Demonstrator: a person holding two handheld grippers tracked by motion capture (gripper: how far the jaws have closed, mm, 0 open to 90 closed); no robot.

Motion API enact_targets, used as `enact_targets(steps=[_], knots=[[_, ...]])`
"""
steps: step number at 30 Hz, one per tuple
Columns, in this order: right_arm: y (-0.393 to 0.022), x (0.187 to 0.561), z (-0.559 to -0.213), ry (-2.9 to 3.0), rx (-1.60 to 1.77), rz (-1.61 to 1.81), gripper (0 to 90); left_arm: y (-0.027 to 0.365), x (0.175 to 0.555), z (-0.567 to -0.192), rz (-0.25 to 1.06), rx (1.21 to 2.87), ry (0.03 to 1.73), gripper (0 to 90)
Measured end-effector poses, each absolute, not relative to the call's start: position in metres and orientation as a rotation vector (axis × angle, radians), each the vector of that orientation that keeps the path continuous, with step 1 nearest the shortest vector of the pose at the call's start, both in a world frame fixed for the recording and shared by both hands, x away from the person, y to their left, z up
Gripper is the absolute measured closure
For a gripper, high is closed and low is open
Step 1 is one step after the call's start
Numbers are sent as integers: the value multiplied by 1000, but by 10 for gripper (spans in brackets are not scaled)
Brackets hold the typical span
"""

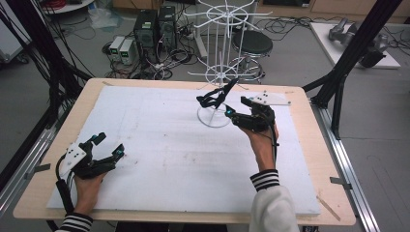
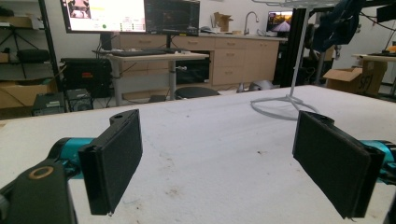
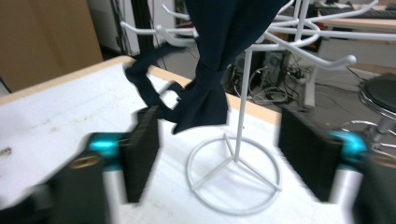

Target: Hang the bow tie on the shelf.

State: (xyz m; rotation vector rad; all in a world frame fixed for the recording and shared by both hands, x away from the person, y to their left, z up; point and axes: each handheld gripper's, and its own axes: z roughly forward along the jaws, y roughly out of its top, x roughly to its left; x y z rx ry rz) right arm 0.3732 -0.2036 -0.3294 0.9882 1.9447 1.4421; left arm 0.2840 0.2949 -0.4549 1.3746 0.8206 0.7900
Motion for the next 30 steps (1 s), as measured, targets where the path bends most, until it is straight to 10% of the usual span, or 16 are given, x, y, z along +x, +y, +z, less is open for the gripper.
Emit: enact_targets(steps=[4,30], knots=[[-203,367,-327,1951,970,1401,110,295,284,-455,790,1376,822,163],[-290,261,-391,1628,934,1573,100,294,283,-455,798,1381,817,163]])
